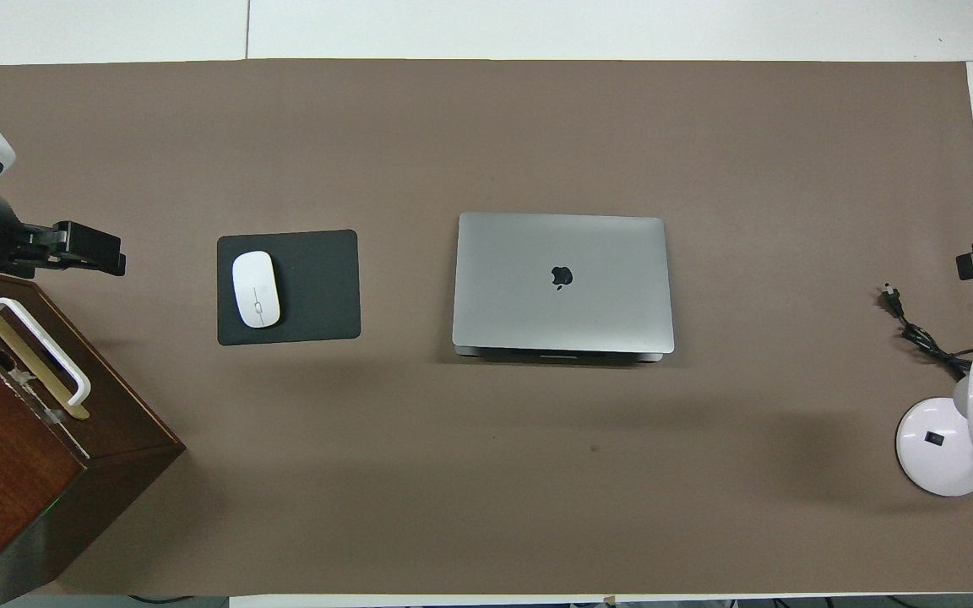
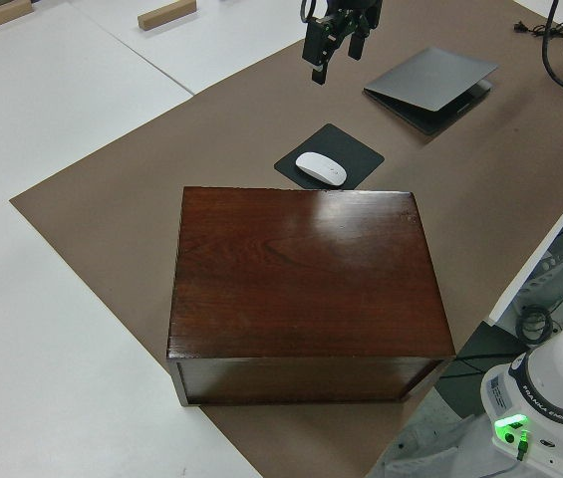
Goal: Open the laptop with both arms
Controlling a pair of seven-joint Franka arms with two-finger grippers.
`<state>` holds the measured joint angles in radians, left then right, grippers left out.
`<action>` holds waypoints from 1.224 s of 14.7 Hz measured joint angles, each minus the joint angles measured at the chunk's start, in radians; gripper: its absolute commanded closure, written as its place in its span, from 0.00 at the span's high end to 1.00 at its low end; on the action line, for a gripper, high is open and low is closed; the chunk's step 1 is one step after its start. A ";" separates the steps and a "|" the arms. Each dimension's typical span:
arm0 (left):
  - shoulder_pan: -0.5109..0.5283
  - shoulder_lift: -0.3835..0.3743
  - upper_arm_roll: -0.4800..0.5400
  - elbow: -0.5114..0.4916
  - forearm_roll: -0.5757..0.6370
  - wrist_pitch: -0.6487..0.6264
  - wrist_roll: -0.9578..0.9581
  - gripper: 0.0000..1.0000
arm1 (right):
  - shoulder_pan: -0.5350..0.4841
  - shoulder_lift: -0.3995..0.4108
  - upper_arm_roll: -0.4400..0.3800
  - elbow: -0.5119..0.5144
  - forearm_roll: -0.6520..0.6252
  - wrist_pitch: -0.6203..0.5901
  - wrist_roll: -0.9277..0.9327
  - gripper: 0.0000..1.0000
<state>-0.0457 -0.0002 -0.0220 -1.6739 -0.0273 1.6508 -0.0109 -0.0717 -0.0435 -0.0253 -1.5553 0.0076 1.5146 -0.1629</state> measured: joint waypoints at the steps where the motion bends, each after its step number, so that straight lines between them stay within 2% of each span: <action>1: 0.000 0.000 0.000 0.000 0.000 0.000 0.000 0.90 | 0.000 0.000 0.000 0.000 0.000 0.000 -0.003 1.00; 4: -0.001 0.000 -0.007 0.000 0.000 -0.001 -0.013 0.21 | 0.000 0.000 0.001 0.000 0.000 0.001 -0.004 1.00; 5: -0.001 0.000 -0.012 0.000 0.000 -0.001 -0.022 0.02 | 0.000 0.000 0.002 -0.001 0.000 0.014 -0.004 1.00; 9: -0.001 0.000 -0.020 0.000 0.000 -0.006 -0.054 0.00 | 0.016 0.021 0.007 -0.014 0.003 0.161 -0.003 1.00; 13: -0.002 0.000 -0.037 -0.001 -0.011 -0.011 -0.275 0.00 | 0.084 0.059 0.004 -0.039 0.056 0.328 0.065 1.00; 16: -0.004 -0.012 -0.052 -0.030 -0.071 0.014 -0.483 0.00 | 0.167 0.075 -0.048 -0.044 0.125 0.402 0.151 1.00; 18: -0.016 -0.034 -0.054 -0.090 -0.099 0.058 -0.588 0.00 | 0.225 0.086 -0.104 -0.047 0.192 0.434 0.198 1.00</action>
<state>-0.0613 -0.0344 -0.0760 -1.7643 -0.1260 1.7084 -0.5993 0.1535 0.0422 -0.1290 -1.6027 0.1999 1.9482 0.0349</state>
